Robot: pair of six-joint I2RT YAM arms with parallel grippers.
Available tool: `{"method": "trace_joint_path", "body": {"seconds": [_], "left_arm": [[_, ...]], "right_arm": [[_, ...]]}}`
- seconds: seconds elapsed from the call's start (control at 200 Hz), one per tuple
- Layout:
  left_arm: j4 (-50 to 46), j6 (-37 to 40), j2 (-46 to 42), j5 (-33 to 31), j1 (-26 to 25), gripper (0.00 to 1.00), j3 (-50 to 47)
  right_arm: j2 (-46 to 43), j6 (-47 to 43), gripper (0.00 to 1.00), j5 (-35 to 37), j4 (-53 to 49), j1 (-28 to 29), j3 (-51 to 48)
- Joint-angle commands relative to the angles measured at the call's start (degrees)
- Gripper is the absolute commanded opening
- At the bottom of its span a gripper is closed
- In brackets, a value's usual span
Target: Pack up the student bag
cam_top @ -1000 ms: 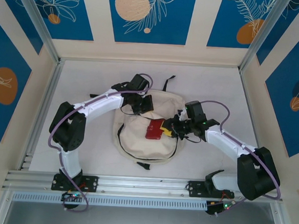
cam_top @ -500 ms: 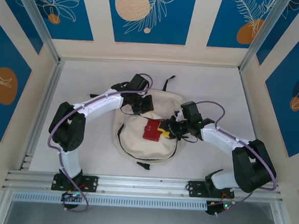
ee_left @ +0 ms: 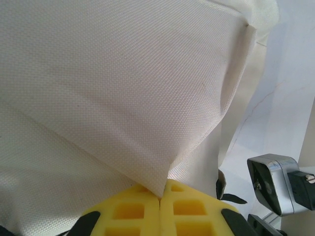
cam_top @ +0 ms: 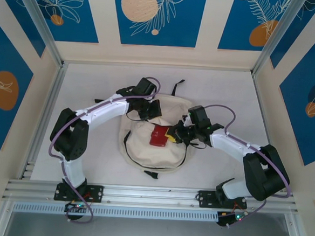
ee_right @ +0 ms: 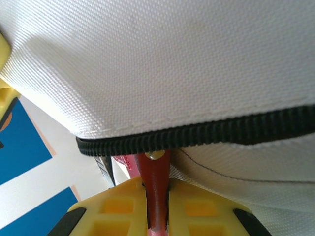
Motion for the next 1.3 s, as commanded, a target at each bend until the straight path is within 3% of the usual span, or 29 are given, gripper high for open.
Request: {"method": "trace_joint_path", "body": {"seconds": [0.0,0.34,0.57,0.71,0.865,0.94,1.055,1.295], "left_arm": [[0.26,0.43,-3.21,2.42,-0.45,0.05,-0.51],[0.65,-0.04,-2.96,2.27,-0.48,0.05,-1.31],[1.16,-0.50,-2.51,2.41,-0.39,0.05,-1.13],[0.73,-0.16,-2.03,1.88,-0.41,0.05,-1.04],[0.70,0.04,-1.68,1.71,-0.36,0.05,-0.91],[0.71,0.13,-1.62,1.68,-0.36,0.05,-0.80],[0.70,0.25,-1.46,1.69,-0.29,0.05,-0.61],[0.70,0.26,-1.19,1.79,-0.28,0.05,-0.51]], "right_arm": [[-0.68,3.61,0.13,3.22,3.35,-1.69,0.68],[-3.41,5.53,0.13,2.65,14.64,-3.18,-2.12],[-0.19,3.55,0.14,3.57,13.75,-3.44,-1.20],[-0.97,1.26,0.33,4.96,2.48,-2.78,1.50],[-7.48,-0.55,0.58,7.68,-7.66,-1.84,0.27],[-10.65,-0.41,0.64,7.18,-10.36,-1.80,-1.37],[-13.99,-0.73,0.65,6.20,-12.75,-0.77,-3.42],[-12.90,-2.01,0.53,6.45,-12.70,4.01,-3.31]]}}
